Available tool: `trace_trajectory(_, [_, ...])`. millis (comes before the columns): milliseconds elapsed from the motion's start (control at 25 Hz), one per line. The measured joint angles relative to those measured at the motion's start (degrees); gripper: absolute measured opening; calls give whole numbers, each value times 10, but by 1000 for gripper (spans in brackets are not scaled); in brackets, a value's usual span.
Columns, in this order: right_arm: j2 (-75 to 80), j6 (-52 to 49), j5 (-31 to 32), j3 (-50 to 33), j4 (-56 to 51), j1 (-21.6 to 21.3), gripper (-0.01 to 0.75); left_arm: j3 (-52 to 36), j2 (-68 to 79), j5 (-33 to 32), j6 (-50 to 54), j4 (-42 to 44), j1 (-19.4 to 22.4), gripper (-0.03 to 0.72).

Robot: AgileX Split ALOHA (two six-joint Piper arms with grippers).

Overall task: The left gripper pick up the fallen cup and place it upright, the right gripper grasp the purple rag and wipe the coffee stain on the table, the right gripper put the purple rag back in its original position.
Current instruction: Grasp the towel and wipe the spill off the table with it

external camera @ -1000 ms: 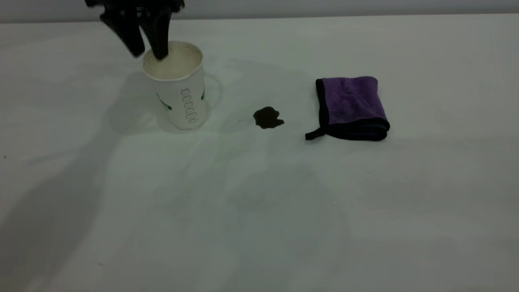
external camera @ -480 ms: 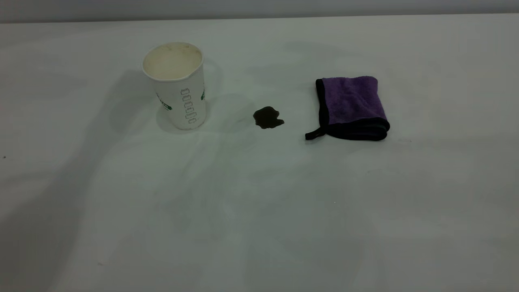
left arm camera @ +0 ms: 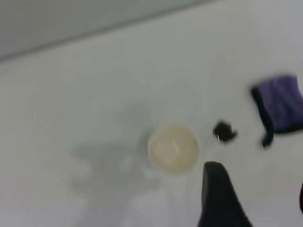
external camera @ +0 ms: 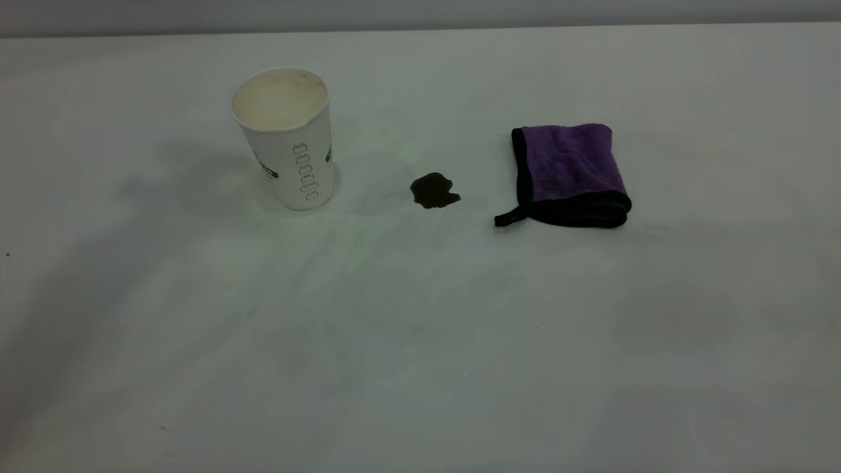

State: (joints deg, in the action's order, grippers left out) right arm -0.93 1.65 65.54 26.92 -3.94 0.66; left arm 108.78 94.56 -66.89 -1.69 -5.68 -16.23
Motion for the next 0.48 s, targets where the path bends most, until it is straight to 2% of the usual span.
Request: trace_trajectory(480, [0,0,0,0,0,0,361,-524,-342,0,38,22,-12,470])
